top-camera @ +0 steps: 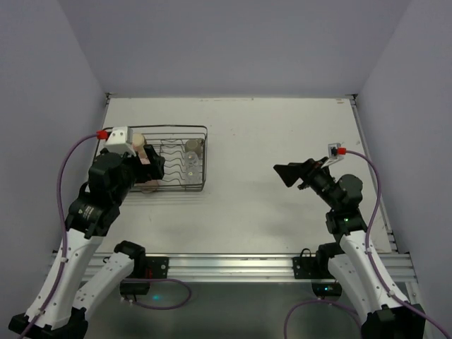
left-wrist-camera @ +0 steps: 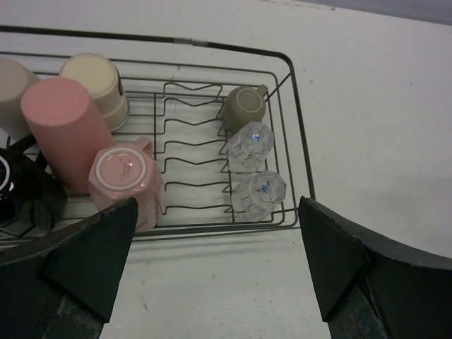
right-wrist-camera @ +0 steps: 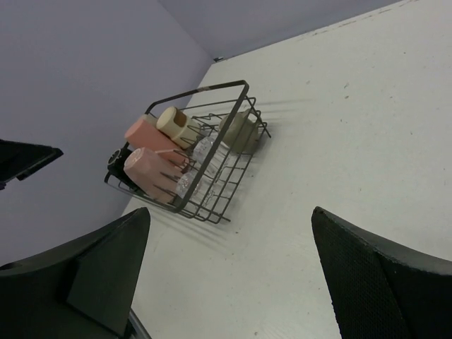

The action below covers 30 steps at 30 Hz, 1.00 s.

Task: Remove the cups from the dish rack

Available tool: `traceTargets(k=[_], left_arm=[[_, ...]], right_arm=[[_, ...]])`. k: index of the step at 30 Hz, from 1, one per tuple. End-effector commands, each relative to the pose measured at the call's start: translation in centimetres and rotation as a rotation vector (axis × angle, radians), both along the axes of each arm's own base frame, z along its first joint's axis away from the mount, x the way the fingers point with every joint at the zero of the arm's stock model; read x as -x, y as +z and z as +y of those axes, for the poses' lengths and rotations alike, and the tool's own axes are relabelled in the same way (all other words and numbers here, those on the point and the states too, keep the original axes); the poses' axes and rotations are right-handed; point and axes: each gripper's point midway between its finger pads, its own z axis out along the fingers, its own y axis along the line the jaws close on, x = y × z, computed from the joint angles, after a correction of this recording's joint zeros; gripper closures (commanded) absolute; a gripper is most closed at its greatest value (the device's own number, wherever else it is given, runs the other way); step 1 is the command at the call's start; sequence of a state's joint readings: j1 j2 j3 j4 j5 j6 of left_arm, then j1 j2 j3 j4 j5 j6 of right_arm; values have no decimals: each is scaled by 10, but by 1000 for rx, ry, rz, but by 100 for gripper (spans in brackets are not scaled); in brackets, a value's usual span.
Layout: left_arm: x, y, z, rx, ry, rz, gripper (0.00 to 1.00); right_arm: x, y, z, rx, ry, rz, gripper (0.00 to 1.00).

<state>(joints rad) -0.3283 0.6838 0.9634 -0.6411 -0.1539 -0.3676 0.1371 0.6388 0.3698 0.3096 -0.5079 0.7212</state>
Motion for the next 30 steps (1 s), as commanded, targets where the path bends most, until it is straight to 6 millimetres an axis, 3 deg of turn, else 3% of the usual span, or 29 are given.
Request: traceTargets(k=[1, 6, 13, 22, 30], left_arm=[[-4, -32, 19, -55, 117, 100, 0], [-13, -42, 42, -77, 276, 97, 0], [-32, -38, 70, -160, 456, 53, 0], [-63, -93, 68, -170, 409, 197, 0], [-78, -120, 66, -137, 342, 289, 0]], right_arm=[[-4, 4, -5, 20, -34, -31, 1], [-5, 2, -3, 24, -23, -21, 1], [-6, -2, 1, 39, -12, -6, 1], [-6, -3, 4, 53, -7, -3, 1], [-4, -2, 7, 58, 8, -4, 1]])
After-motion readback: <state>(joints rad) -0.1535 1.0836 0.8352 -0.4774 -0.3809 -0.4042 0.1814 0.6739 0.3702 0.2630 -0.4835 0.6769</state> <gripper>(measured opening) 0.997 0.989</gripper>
